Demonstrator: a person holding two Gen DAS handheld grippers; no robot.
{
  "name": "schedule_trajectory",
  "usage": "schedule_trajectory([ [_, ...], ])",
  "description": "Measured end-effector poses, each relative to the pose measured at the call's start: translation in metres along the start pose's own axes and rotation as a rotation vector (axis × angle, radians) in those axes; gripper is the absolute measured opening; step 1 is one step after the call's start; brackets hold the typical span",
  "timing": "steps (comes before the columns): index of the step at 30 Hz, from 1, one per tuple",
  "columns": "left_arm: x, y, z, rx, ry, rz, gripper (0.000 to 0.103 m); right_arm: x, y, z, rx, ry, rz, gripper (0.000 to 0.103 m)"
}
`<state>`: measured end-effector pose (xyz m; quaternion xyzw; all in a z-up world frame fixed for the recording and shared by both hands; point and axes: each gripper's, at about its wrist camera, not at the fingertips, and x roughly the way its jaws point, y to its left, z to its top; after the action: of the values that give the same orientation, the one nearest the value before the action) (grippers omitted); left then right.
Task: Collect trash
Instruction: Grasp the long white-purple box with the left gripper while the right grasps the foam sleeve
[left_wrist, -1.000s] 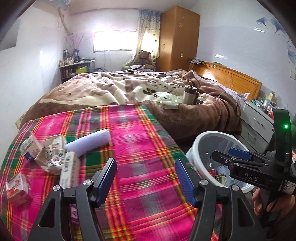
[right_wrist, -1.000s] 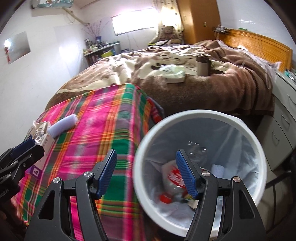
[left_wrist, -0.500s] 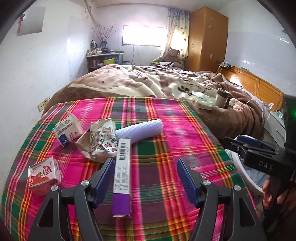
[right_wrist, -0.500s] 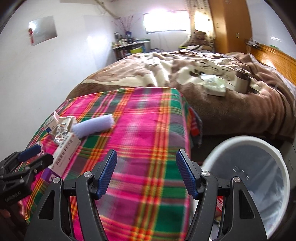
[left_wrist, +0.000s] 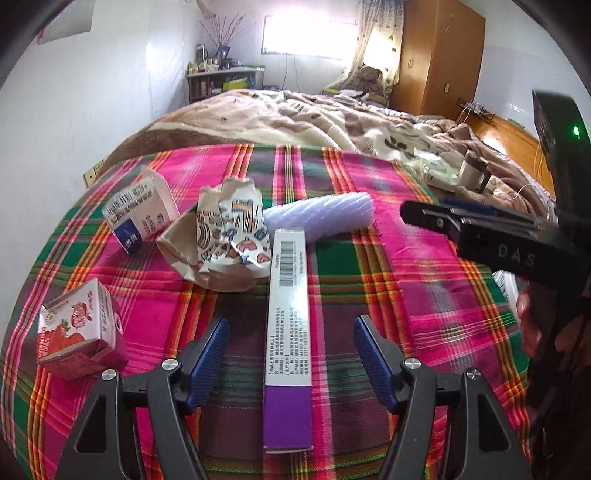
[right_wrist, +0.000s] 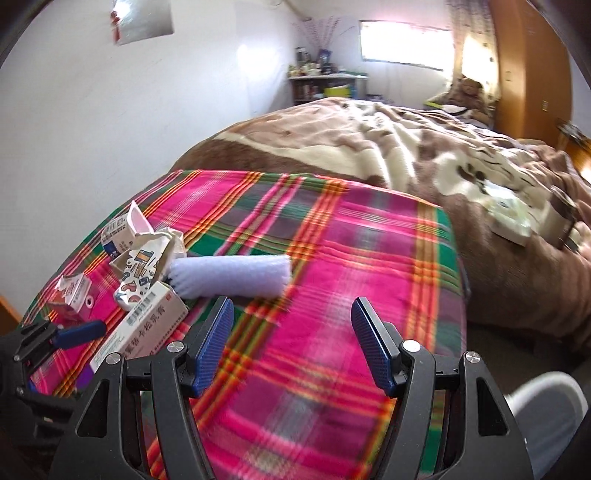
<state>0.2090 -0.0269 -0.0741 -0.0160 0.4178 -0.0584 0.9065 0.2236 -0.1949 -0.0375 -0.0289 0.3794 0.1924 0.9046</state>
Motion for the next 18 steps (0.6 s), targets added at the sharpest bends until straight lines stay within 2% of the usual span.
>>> schedule_trajectory([
  [3, 0.01, 0.007, -0.001, -0.031, 0.031, -0.018, 0.066, 0.013, 0.005, 0.007, -0.036, 0.008, 0.029, 0.068],
  [5, 0.013, 0.013, -0.001, -0.044, 0.039, -0.026, 0.05, 0.02, 0.01, 0.011, -0.066, 0.021, 0.037, 0.068],
  [6, 0.013, 0.015, -0.001, -0.046, 0.04, -0.026, 0.047, 0.024, 0.013, 0.012, -0.082, 0.026, 0.046, 0.068],
  [8, 0.013, 0.019, -0.001, -0.056, 0.04, -0.029, 0.034, 0.027, 0.017, 0.014, -0.109, 0.031, 0.064, 0.068],
  [10, 0.011, 0.024, -0.002, -0.064, 0.032, -0.021, 0.027, 0.031, 0.023, 0.016, -0.142, 0.033, 0.084, 0.068],
  [18, 0.0, 0.051, -0.009, -0.111, 0.024, 0.023, 0.025, 0.039, 0.048, 0.026, -0.28, 0.049, 0.146, 0.068],
])
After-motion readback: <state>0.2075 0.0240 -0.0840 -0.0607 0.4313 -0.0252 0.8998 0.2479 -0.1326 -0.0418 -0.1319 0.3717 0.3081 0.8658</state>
